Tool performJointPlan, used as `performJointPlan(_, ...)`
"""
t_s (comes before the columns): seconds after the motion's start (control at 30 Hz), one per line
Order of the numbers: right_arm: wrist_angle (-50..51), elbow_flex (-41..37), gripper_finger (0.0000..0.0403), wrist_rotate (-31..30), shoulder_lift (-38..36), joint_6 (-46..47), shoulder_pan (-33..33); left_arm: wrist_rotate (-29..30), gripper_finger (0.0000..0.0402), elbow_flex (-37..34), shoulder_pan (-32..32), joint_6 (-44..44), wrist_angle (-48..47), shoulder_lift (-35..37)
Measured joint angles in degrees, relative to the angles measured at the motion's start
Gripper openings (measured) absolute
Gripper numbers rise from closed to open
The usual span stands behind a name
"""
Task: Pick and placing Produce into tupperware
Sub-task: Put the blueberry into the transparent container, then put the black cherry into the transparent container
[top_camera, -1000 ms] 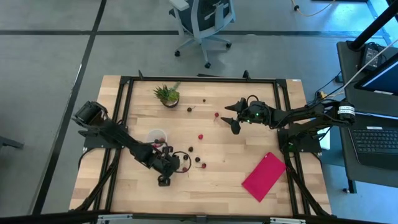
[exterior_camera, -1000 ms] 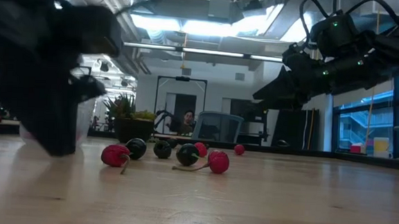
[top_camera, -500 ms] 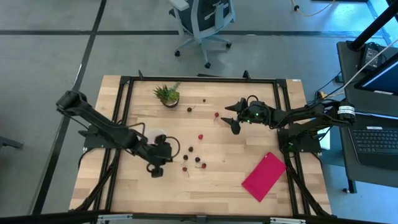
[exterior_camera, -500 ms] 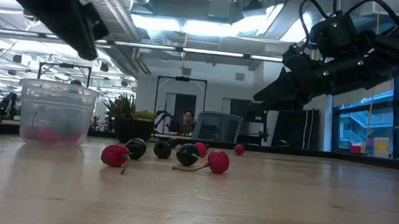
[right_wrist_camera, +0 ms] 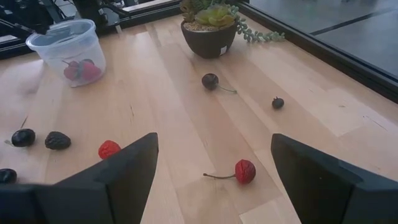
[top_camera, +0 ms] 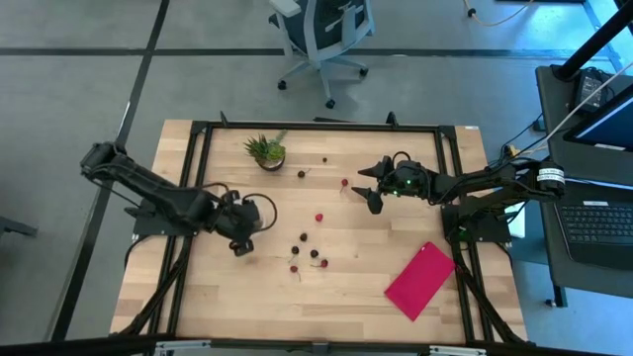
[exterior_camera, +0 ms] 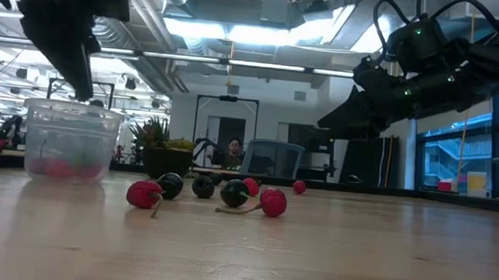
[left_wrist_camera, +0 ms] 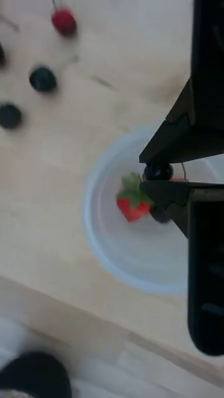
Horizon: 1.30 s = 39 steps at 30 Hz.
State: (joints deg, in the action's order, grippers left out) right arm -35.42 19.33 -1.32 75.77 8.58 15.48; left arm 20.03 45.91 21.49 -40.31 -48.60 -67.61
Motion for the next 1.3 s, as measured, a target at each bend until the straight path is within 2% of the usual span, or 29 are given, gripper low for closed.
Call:
performJointPlan(0.23, 0.1, 0.0, 0.0314, 0.0, 0.0, 0.0, 0.0, 0.0, 0.006, 0.0, -2.8, 0.2, -0.3, 0.0)
performJointPlan(0.7, 0.1, 0.0, 0.0314, 0.0, 0.0, 0.0, 0.0, 0.0, 0.0098, 0.0, -2.8, 0.4, -0.2, 0.0)
performJointPlan(1.07, 0.1, 0.0, 0.0314, 0.0, 0.0, 0.0, 0.0, 0.0, 0.0147, 0.1, -2.8, 0.5, 0.2, 0.0)
performJointPlan(1.3, 0.1, 0.0, 0.0314, 0.0, 0.0, 0.0, 0.0, 0.0, 0.0153, 0.1, -2.8, 12.1, 12.7, 0.0)
